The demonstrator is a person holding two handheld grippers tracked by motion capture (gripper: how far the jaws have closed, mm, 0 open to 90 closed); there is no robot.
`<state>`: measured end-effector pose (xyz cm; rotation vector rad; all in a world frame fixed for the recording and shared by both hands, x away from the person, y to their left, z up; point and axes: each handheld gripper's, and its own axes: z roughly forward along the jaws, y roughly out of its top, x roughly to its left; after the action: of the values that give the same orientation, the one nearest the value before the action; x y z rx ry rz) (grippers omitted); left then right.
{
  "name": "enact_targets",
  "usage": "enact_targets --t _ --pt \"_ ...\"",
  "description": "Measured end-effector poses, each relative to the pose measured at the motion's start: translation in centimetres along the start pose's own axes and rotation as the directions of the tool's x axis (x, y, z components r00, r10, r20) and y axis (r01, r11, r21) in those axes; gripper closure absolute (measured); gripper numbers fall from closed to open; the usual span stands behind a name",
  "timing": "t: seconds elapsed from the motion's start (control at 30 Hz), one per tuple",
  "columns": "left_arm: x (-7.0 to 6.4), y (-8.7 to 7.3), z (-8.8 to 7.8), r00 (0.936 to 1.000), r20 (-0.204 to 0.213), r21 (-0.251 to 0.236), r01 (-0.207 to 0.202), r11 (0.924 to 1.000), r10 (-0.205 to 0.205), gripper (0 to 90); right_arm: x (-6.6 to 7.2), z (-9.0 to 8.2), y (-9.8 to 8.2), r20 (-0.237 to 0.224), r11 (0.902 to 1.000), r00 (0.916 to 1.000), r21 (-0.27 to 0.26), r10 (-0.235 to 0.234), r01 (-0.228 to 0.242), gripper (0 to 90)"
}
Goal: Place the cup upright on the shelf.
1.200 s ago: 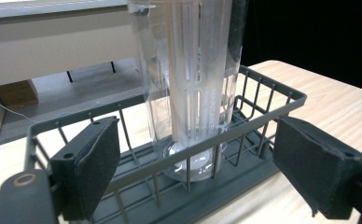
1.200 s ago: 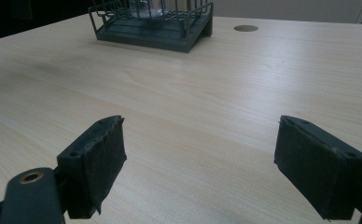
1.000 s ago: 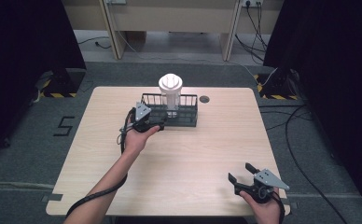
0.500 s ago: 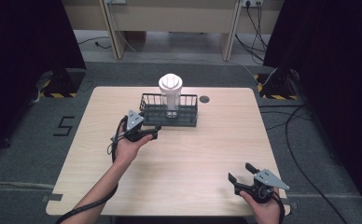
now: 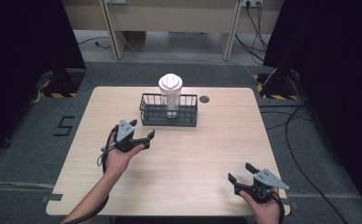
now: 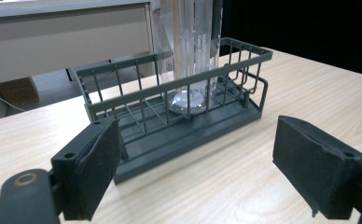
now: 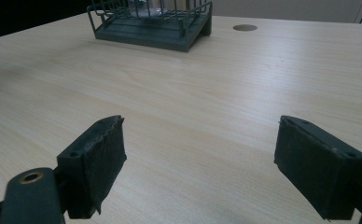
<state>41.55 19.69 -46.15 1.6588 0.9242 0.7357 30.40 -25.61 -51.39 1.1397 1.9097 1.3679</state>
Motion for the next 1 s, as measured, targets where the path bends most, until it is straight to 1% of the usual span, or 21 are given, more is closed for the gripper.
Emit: enact_targets --t 0.33,0.5,0.63,0.8,0.87,0.93,1.0 --pt "0.3 -1.5 -1.9 1.0000 -0.003 0.013 -0.009 0.9999 0.009 15.2 0.0 0.0 0.0 0.001 1.0000 1.0000 0.001 0.005 -0.005 16.8" --pt "0.7 -2.4 -3.0 0.9999 -0.007 0.020 -0.007 0.9998 0.007 15.4 0.0 0.0 0.0 0.002 1.0000 1.0000 0.001 0.003 -0.003 16.8" --pt "1.1 -3.0 -3.8 0.9998 -0.018 0.026 -0.002 0.9997 0.002 15.8 0.0 0.0 0.0 0.002 1.0000 1.0000 0.002 0.004 -0.004 16.7" --pt "1.2 -4.0 -4.7 0.9999 -0.017 0.041 0.002 0.9992 -0.002 15.8 0.0 0.0 0.0 0.002 1.0000 1.0000 0.001 0.004 -0.004 16.7" --pt "1.2 -4.4 -5.1 0.9997 -0.021 0.040 0.013 0.9991 -0.012 15.8 0.0 0.0 0.0 0.002 1.0000 1.0000 0.002 0.005 -0.005 16.7" --pt "1.2 -5.0 -5.6 0.9991 -0.028 0.033 0.034 0.9989 -0.033 15.8 0.0 0.1 0.0 0.002 1.0000 1.0000 0.003 0.005 -0.005 16.7" --pt "1.2 -5.6 -6.1 0.9969 -0.041 0.014 0.067 0.9976 -0.067 15.9 0.0 0.0 0.0 0.002 1.0000 1.0000 0.003 0.006 -0.006 16.6"
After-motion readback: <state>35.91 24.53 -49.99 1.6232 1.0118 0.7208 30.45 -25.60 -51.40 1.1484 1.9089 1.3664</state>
